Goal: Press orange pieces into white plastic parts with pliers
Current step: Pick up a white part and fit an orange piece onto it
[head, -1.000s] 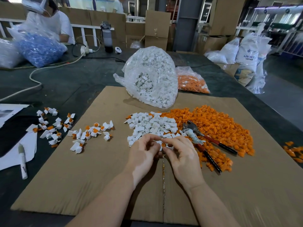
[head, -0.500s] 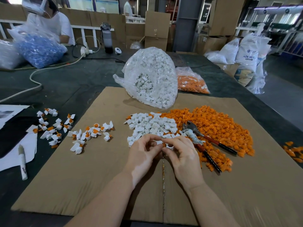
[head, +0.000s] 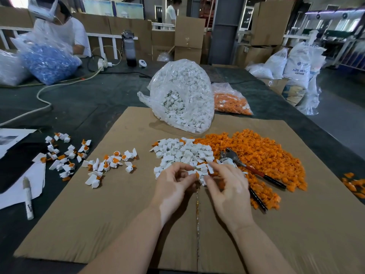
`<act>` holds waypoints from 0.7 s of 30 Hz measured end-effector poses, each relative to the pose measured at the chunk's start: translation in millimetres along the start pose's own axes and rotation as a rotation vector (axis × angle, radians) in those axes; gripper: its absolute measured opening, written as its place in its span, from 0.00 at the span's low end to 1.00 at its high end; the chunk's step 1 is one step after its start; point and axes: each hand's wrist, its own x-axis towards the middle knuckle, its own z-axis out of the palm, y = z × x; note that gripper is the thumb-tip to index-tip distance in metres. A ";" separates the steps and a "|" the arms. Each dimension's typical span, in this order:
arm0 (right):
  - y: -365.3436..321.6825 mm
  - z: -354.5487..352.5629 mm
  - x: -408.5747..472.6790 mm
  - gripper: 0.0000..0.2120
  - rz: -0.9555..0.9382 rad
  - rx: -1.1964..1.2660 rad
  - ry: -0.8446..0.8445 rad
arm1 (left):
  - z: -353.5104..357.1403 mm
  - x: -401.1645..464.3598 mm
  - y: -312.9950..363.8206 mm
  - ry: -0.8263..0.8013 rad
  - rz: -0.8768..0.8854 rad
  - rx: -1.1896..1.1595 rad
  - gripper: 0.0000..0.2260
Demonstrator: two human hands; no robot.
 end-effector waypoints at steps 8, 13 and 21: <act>41.0 -39.1 39.4 0.30 0.639 -0.548 -0.411 | 2.0 6.9 1.0 0.013 -0.001 0.039 0.05; 44.1 -39.4 47.5 0.23 0.597 -0.642 -0.497 | 4.2 11.9 2.4 0.027 -0.036 -0.002 0.05; 19.2 -45.0 38.5 0.16 0.364 -0.532 -0.386 | 5.7 18.4 7.7 0.093 -0.133 -0.129 0.08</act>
